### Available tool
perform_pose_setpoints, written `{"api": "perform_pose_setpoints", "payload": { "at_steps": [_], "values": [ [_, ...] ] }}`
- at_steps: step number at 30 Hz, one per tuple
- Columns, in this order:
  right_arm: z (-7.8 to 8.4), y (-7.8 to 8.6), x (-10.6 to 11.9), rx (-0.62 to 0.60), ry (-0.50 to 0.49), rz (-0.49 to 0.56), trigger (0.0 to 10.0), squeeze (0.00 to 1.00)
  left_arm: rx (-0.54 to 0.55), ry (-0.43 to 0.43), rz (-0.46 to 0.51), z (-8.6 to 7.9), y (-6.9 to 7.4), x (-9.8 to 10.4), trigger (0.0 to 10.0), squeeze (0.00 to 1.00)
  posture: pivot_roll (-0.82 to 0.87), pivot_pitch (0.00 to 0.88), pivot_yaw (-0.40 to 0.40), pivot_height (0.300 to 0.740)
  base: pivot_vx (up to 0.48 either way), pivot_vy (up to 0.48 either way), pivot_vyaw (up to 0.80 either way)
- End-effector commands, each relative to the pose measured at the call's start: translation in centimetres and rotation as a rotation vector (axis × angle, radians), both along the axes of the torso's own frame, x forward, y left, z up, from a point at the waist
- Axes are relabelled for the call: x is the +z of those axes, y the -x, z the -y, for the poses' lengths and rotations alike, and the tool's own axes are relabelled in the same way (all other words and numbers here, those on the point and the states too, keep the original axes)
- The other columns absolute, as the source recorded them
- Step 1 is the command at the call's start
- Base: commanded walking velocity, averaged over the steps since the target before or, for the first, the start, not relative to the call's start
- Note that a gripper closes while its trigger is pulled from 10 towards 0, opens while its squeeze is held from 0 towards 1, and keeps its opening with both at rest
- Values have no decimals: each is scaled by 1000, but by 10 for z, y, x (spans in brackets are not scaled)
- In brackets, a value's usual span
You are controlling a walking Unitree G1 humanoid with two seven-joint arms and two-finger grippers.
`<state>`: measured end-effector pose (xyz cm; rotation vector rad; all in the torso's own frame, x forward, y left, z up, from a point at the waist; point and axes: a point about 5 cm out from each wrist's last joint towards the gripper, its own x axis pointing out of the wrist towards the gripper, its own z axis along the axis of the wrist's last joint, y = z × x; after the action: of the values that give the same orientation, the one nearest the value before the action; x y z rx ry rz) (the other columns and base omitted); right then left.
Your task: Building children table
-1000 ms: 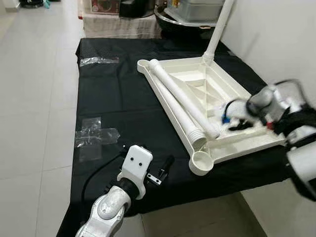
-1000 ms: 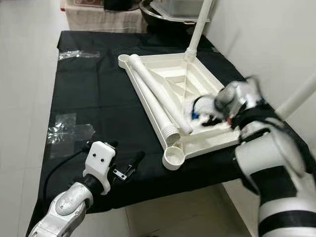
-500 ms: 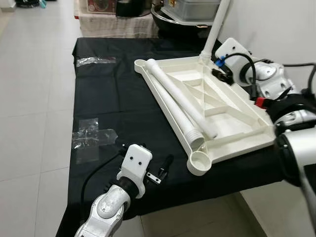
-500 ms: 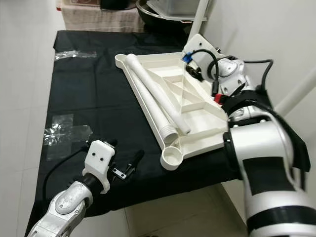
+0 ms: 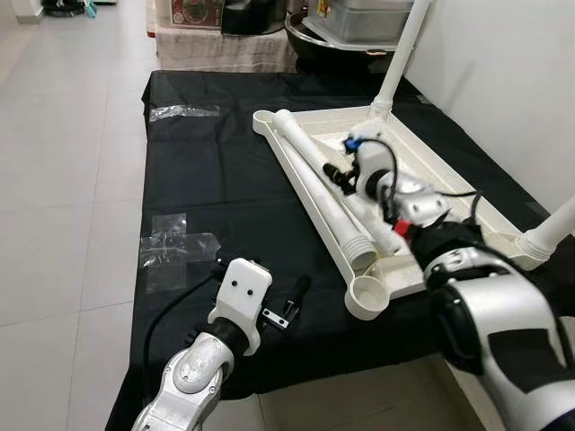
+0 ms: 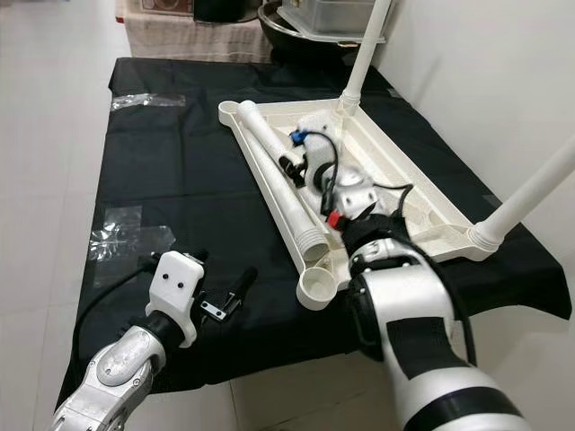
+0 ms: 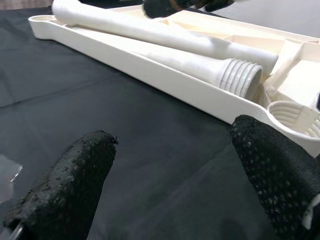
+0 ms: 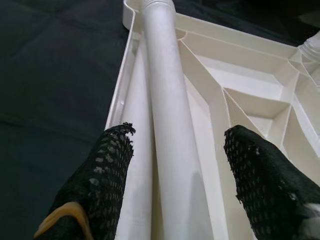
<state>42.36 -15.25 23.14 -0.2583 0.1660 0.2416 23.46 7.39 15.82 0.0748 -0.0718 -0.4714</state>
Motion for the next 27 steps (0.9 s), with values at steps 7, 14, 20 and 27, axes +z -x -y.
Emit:
{"api": "perform_pose_setpoints", "payload": {
  "at_steps": [7,14,20,27],
  "values": [
    [10,1,-1,-18,2,-77,10000,0,-5,-6,-6,2,1,-3,10000,0,23,112,-143,740,0,0,0],
    [-6,0,22,72,-58,45,10000,0,-2,-6,-6,2,1,-3,10000,0,29,113,-143,740,0,0,0],
    [-21,6,10,162,-12,14,10000,0,-6,-6,-4,2,0,-3,10000,0,24,106,-136,740,0,0,0],
    [-29,11,1,167,-31,-37,10000,0,-9,-7,-3,2,0,-3,10000,0,22,102,-134,740,0,0,0]
  ]
}}
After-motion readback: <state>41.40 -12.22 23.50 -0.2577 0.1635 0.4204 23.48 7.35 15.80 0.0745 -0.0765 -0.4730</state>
